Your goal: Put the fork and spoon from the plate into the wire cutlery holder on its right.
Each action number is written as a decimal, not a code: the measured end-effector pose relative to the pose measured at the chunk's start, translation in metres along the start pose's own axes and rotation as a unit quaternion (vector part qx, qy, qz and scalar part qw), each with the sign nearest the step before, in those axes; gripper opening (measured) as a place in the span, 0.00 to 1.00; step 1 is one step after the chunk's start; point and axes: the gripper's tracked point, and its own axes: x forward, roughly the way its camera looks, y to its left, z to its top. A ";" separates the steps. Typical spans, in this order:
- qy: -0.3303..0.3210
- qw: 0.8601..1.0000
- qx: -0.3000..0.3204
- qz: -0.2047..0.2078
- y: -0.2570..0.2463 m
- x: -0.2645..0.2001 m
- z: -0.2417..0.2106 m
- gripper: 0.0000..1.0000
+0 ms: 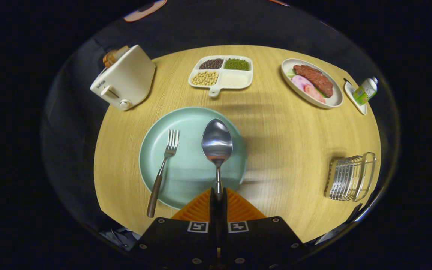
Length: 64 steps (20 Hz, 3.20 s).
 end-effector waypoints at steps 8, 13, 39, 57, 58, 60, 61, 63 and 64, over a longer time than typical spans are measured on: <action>-0.041 0.994 0.080 -0.066 -0.129 -0.070 -0.022 0.05; -0.028 0.988 0.102 -0.111 -0.203 -0.082 -0.043 0.05; -0.452 0.892 0.015 -0.018 -0.097 -0.195 0.135 0.84; -0.187 0.982 -0.013 0.017 0.095 -0.019 0.073 0.90; -0.160 0.987 -0.014 0.016 0.098 -0.008 0.064 0.89; -0.103 0.994 -0.016 0.019 0.104 0.009 0.047 0.88; -0.080 0.996 -0.019 0.021 0.107 0.018 0.040 0.88; -0.038 0.999 -0.027 0.018 0.109 0.031 0.025 0.84; -0.018 0.999 -0.032 0.013 0.108 0.040 0.017 0.83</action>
